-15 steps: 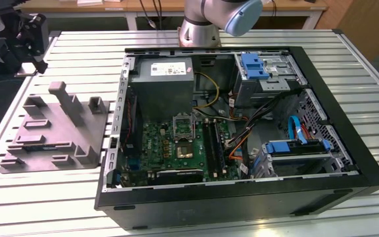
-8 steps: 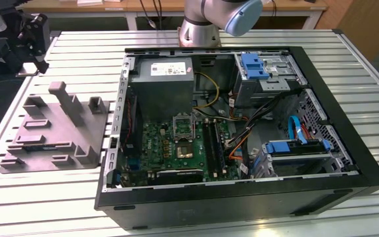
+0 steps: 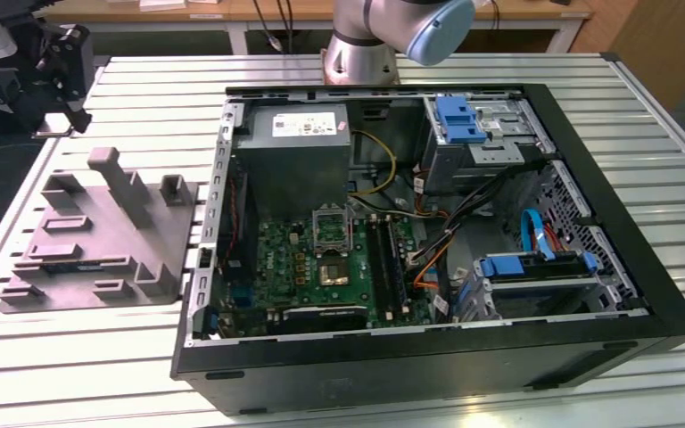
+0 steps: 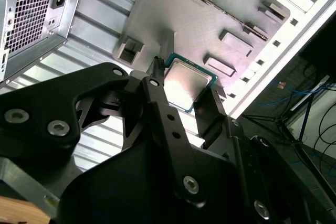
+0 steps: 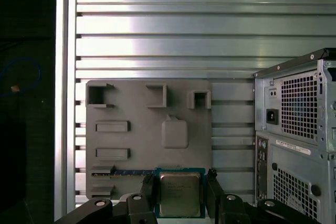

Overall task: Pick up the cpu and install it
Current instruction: 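Pick up the cpu and move it towards the insertion slot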

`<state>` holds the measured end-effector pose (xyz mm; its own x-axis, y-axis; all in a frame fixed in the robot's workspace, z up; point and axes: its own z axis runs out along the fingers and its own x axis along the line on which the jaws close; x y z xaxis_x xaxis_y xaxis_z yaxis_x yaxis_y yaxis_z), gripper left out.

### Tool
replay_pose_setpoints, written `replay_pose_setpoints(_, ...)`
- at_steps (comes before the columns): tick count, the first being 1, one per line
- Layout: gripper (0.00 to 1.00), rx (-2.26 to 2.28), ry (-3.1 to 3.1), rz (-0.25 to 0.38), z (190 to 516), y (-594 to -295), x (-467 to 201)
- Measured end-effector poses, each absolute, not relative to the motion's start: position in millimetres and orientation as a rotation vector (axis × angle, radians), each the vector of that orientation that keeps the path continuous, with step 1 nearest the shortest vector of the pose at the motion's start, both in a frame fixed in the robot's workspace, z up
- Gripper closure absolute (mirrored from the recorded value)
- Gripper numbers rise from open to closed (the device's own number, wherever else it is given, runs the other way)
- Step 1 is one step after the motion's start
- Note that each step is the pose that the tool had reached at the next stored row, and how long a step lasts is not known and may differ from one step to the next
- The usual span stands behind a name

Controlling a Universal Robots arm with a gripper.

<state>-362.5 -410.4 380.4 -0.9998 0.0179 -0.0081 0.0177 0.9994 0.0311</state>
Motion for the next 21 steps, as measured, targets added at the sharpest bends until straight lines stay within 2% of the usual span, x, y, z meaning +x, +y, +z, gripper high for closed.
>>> replay_pose_setpoints(21,0.53,0.028,3.133,0.049,380.4,-410.4,-356.9)
